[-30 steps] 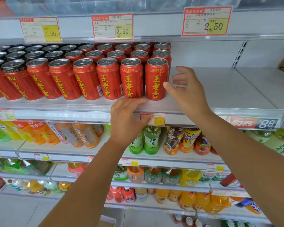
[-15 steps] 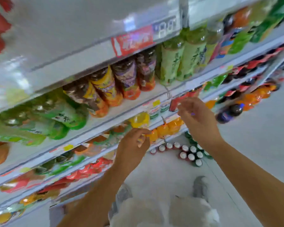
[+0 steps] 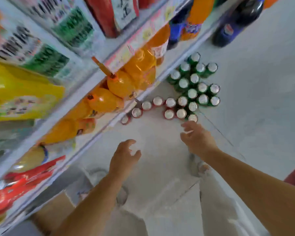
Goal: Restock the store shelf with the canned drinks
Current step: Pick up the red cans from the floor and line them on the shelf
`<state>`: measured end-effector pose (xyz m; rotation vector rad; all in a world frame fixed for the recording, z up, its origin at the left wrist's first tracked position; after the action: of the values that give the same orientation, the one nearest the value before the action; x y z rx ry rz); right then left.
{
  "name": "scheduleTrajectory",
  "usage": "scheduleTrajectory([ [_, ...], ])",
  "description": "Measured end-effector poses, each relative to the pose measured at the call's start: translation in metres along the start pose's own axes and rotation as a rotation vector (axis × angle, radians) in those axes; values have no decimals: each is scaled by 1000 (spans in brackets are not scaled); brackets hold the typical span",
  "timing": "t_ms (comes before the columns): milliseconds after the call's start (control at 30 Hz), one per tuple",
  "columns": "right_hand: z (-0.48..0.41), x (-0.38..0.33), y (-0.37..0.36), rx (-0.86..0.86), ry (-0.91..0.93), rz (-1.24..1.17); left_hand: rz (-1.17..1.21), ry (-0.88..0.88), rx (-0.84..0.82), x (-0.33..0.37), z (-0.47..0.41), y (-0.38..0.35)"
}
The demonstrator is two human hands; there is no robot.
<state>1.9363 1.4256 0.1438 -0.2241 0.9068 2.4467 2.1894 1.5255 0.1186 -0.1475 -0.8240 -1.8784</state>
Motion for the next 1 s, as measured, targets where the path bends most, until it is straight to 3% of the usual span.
scheduleTrajectory([
  [233,-156,60,-100,-11,59,207,-90,-141,60,-36,-160,-78],
  [400,-219,64,-139,97,180,114,-188,-259,239,-44,-236,-87],
  [533,-243,60,-153,156,203,176,-299,-238,397,-44,-251,-79],
  [800,-257,54,-162,232,160,318,-379,-243,481,-42,-268,-79],
  [1000,-250,49,-157,211,93,515,-302,-329,402,-38,-255,-74],
])
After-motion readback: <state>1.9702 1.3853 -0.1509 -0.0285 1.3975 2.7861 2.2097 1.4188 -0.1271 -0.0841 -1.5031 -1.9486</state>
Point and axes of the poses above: each hand's wrist, its own z-axis away from the middle knuckle, its own y-axis out of the back of the hand, x = y × z, the point moved 9 cm from there along -z, towards the middle knuckle, and after that the axes turned 10 degrees about z, right-handed, at the moved point
